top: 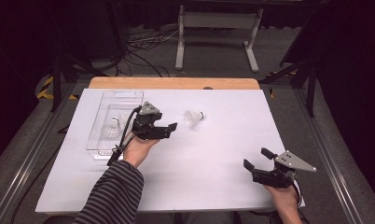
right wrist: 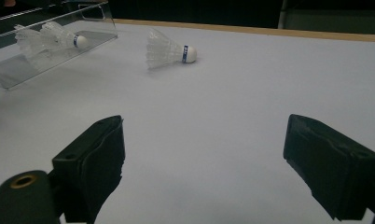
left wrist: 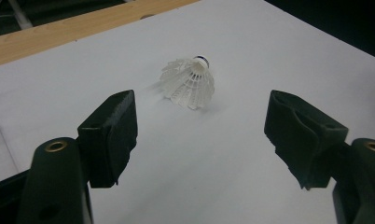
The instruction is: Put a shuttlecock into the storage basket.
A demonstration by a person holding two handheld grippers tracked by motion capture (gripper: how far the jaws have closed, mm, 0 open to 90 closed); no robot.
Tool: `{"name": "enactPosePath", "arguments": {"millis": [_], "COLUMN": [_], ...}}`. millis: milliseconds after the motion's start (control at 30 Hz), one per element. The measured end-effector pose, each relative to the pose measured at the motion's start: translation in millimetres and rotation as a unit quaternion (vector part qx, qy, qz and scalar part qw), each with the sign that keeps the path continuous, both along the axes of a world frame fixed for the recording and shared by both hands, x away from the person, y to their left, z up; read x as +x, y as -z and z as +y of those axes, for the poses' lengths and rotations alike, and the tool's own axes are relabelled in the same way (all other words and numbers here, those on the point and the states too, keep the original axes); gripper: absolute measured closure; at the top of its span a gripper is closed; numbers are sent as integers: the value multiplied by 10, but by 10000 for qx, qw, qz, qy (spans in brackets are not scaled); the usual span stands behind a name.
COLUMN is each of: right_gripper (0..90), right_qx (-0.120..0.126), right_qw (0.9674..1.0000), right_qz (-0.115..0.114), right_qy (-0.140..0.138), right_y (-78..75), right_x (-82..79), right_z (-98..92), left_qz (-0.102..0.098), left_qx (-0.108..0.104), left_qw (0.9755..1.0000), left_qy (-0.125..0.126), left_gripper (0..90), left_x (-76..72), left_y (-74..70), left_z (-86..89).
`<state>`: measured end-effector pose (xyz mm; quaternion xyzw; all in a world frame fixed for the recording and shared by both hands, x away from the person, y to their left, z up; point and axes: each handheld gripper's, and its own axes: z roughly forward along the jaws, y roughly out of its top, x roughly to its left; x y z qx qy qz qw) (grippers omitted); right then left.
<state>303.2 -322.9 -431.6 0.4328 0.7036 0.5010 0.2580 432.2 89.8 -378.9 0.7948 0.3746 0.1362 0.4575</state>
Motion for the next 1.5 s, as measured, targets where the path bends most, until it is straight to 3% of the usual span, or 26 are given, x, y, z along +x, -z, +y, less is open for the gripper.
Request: {"name": "enactPosePath", "arguments": {"millis": [333, 467, 533, 900, 1200, 1500], "right_gripper": [133, 133, 133, 133, 133, 133], "right_qx": [-4, -5, -5, -10, -14, -11], "right_qw": [10000, 10000, 10000, 10000, 10000, 10000], "right_qz": [0, 1, 10, 22, 32, 33], "right_qy": [-2, -2, 1, -11, -18, -22], "right_y": [1, 1, 2, 3, 5, 6], "right_x": [1, 1, 1, 4, 7, 8], "right_z": [0, 1, 3, 4, 5, 4], "left_qz": [326, 385, 448, 825, 1186, 1368], "left_qx": [232, 505, 541, 858, 922, 1149], "left_qw": [9992, 9979, 9975, 9929, 9886, 9839], "left_qy": [-26, -78, -85, -47, -90, -28], "left_gripper": [283, 284, 296, 328, 358, 385], "left_x": [90, 127, 145, 268, 358, 444], "left_y": [-31, -40, -29, 24, 17, -28], "left_z": [-90, -134, -154, -235, -271, -378]}}
